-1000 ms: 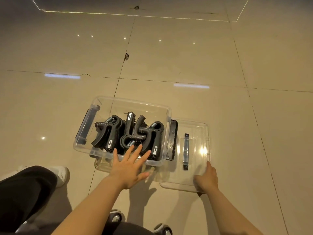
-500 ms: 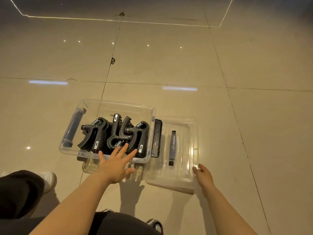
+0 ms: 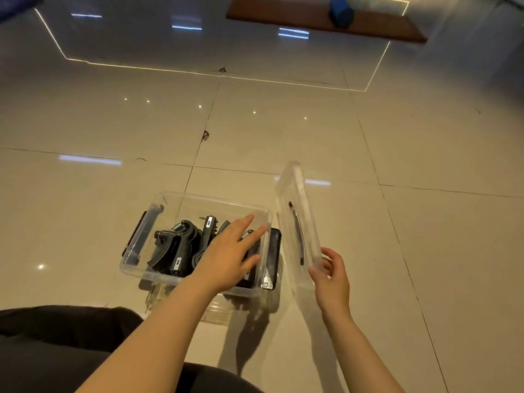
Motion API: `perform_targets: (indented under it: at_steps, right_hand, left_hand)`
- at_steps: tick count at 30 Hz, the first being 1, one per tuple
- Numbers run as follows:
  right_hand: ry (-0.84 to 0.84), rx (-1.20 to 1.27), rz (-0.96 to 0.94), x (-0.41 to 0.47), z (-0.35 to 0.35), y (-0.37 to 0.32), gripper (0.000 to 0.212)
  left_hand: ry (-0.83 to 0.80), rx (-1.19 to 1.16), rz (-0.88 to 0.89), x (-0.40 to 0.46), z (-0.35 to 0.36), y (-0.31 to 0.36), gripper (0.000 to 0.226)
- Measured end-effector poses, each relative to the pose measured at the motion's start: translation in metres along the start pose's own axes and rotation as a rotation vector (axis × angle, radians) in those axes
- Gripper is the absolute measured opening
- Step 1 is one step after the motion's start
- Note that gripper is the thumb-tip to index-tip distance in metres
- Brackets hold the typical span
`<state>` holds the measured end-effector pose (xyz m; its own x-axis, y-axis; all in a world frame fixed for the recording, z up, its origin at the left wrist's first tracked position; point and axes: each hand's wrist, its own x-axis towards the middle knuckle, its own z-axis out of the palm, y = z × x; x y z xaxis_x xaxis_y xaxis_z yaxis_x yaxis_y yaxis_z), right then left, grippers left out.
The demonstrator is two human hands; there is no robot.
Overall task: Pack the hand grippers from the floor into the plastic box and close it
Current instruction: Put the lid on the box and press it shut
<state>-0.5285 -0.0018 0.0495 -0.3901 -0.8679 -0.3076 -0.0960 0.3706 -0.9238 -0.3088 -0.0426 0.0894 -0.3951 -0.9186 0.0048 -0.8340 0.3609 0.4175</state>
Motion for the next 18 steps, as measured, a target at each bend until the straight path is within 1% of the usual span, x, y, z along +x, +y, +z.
perform_targets:
  at_steps: [2, 4, 6, 8, 10, 12, 14, 16, 18]
  right_hand:
    - [-0.053, -0.205, -0.252, 0.003, 0.013, -0.02, 0.04]
    - [-0.109, -0.438, -0.516, 0.009, 0.03, -0.029, 0.043]
    - [-0.187, -0.6, -0.723, 0.014, 0.052, -0.028, 0.047]
    - [-0.327, -0.719, -0.896, 0.013, 0.076, -0.025, 0.059]
    - [-0.489, -0.819, -1.052, 0.007, 0.097, -0.018, 0.065]
    - [-0.616, -0.883, -1.125, 0.001, 0.112, -0.009, 0.06]
    - [-0.705, -0.94, -1.125, -0.006, 0.119, 0.003, 0.064]
    - [-0.75, -0.974, -1.133, -0.012, 0.121, 0.018, 0.07]
    - [-0.757, -0.998, -1.131, -0.016, 0.119, 0.031, 0.075]
  left_hand:
    - [0.078, -0.016, -0.103, -0.007, -0.001, -0.016, 0.063]
    - [0.197, -0.045, -0.22, -0.017, -0.007, -0.032, 0.063]
    - [0.314, -0.065, -0.35, -0.027, -0.018, -0.048, 0.062]
    - [0.344, -0.086, -0.521, -0.04, -0.026, -0.069, 0.062]
    - [0.314, -0.094, -0.661, -0.055, -0.026, -0.09, 0.062]
    - [0.271, -0.093, -0.749, -0.067, -0.02, -0.104, 0.063]
    - [0.237, -0.092, -0.802, -0.073, -0.015, -0.114, 0.064]
    - [0.175, -0.1, -0.866, -0.079, -0.012, -0.125, 0.064]
    - [0.065, -0.144, -0.906, -0.086, -0.008, -0.134, 0.068]
